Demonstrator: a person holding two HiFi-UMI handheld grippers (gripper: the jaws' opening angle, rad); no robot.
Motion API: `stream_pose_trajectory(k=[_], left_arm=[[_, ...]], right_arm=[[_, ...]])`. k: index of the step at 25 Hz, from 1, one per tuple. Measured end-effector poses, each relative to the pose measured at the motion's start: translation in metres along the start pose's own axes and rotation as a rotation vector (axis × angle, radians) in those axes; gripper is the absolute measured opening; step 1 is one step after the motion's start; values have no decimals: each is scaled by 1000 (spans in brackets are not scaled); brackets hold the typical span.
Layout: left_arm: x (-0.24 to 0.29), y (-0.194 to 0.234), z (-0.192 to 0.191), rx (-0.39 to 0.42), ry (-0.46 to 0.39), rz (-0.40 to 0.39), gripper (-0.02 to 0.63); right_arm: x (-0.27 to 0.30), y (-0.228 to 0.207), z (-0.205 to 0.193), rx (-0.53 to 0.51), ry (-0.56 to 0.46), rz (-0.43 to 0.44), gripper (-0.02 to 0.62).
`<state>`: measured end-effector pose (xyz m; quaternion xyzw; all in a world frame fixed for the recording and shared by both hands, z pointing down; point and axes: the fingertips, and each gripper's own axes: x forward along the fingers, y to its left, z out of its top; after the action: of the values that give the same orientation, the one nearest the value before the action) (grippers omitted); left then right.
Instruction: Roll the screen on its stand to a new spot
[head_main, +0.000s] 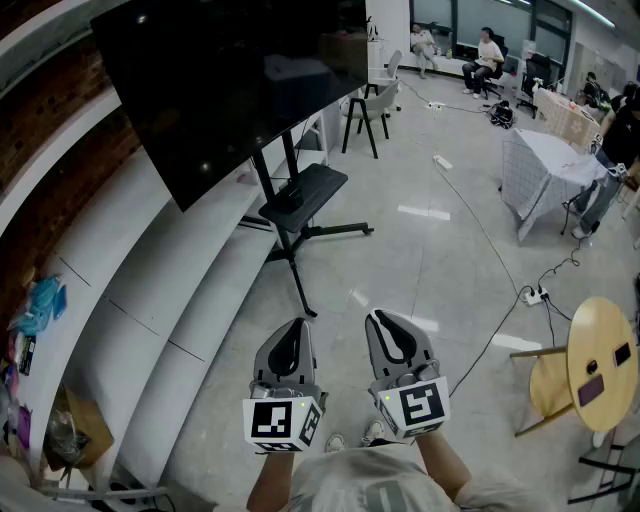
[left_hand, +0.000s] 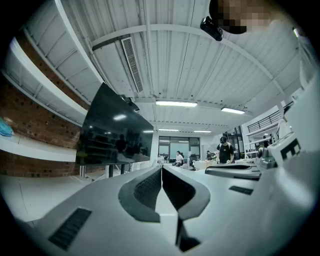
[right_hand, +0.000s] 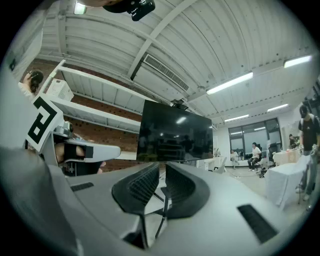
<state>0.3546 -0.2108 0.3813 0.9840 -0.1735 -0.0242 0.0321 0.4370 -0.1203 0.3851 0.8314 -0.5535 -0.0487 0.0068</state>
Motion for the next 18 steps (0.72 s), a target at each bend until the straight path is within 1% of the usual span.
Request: stream_pose_trajectory(k=[6, 10, 14, 16, 18], left_arm=[[13, -9, -7, 5, 11, 2, 17], [18, -13, -13, -7, 20, 18, 17], [19, -18, -30, -22, 25, 36, 17], [20, -21, -38, -22, 36, 41, 17], [19, -22, -41, -26, 43, 48, 17]], right_arm=[[2, -17, -8, 6, 13, -12, 49], [0, -26, -23, 24, 41, -4, 49], [-3, -33, -21, 28, 2, 18, 48], [-2, -38, -29, 59, 3, 17, 48], [0, -38, -38, 104, 14, 38, 48]])
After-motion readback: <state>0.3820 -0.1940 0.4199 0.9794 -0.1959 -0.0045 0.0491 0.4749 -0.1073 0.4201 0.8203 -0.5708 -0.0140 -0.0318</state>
